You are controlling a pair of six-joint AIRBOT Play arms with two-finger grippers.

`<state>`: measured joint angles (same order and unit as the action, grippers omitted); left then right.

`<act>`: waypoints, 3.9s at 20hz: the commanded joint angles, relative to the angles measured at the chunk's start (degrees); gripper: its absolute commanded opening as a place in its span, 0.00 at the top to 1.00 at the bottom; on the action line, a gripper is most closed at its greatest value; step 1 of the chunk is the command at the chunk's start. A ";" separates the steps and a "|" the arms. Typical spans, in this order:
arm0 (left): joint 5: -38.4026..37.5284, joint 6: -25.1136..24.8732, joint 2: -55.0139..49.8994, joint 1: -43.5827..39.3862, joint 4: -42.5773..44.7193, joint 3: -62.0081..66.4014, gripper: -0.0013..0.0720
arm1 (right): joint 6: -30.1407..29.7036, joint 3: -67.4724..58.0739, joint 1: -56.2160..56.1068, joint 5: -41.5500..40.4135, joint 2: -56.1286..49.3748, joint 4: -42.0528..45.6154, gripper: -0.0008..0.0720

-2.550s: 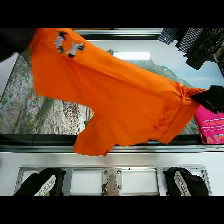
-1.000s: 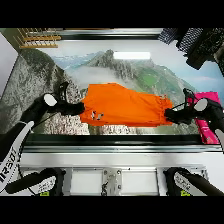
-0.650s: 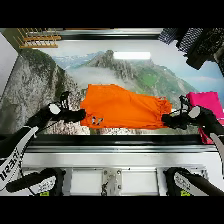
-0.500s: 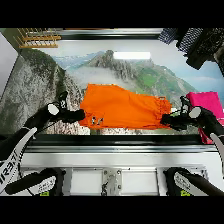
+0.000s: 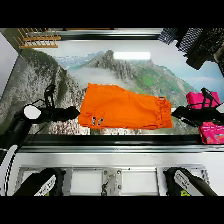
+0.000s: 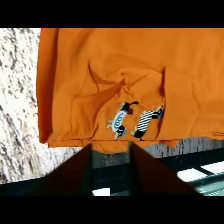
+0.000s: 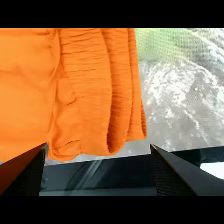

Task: Fold the clothes and pants, and hang the long-sleeved shirts on hangers.

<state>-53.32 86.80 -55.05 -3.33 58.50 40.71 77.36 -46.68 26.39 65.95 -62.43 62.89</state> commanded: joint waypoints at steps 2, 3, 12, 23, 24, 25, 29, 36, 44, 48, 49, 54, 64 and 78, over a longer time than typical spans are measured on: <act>2.56 1.42 2.95 -5.31 -0.17 0.00 0.97 | -14.99 -0.85 8.59 1.20 -12.41 -11.91 0.00; 3.21 1.79 2.95 -7.08 -0.20 0.00 0.97 | -17.18 -1.22 9.53 1.01 -16.09 -13.92 0.00; 9.11 5.29 2.95 -14.45 -0.17 0.00 0.97 | -21.51 -8.79 4.37 4.48 -34.40 -24.35 0.00; 10.51 5.86 2.91 -14.67 -0.20 0.00 0.97 | -21.03 -9.11 -2.05 6.56 -32.70 -23.91 0.97; 10.51 6.78 2.47 -14.67 -0.20 0.00 0.97 | -19.39 -9.84 -2.05 6.95 -31.67 -22.25 0.97; 10.34 7.74 1.46 -14.67 -0.24 0.02 0.97 | -16.17 -11.39 -2.05 7.54 -30.34 -18.51 0.97; 7.19 7.69 -7.13 -14.84 -0.31 4.00 0.97 | -5.14 -22.99 -2.10 18.14 -24.98 -1.62 0.97; 7.04 4.94 -32.28 -26.32 -0.24 26.05 0.97 | 5.95 -40.30 -8.39 31.47 -19.10 0.57 0.97; 5.22 4.87 -54.69 -36.70 -4.35 49.68 0.97 | 7.58 -52.09 -25.07 34.82 -19.04 0.59 0.97; 0.20 4.94 -61.11 -38.12 -4.57 57.18 0.97 | 8.22 -52.85 -29.14 34.53 -19.04 0.59 0.97; -0.46 4.94 -61.96 -38.12 -4.59 58.10 0.97 | 8.24 -52.87 -29.73 34.34 -19.04 0.59 0.97; -1.92 4.96 -59.52 -35.01 -3.39 58.49 0.97 | 9.73 -52.85 -31.93 31.61 -19.08 1.38 0.97; -11.37 4.46 -42.75 -10.47 12.09 58.49 0.97 | 18.75 -52.83 -46.23 21.24 -23.02 2.91 0.97; -10.05 3.65 -28.35 0.22 11.89 49.00 0.97 | 4.92 -51.87 -66.75 -7.91 -35.82 -3.21 0.09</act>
<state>-66.85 90.41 -87.59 -3.42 70.43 95.44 85.89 -99.22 -40.47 59.72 -99.85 57.49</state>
